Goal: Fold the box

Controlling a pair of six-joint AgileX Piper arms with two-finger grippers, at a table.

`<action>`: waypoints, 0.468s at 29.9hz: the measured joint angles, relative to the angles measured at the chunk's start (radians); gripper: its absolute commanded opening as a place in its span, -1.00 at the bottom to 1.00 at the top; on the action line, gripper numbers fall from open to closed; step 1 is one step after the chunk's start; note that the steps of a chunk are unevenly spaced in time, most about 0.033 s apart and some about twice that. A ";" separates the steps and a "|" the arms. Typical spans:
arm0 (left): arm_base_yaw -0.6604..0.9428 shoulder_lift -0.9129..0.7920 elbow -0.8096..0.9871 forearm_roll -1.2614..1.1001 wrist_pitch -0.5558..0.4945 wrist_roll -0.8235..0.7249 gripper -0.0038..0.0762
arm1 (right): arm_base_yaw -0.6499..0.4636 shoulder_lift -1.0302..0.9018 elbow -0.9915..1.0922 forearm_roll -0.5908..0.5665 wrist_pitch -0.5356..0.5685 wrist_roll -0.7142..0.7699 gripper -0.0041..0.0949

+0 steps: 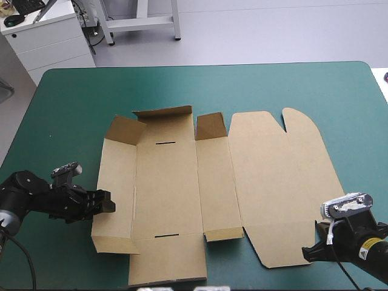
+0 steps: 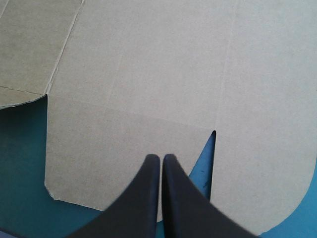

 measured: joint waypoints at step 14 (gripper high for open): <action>0.000 0.117 0.000 -0.150 0.014 0.113 0.27 | 0.000 0.000 0.000 0.000 0.017 -0.001 -0.92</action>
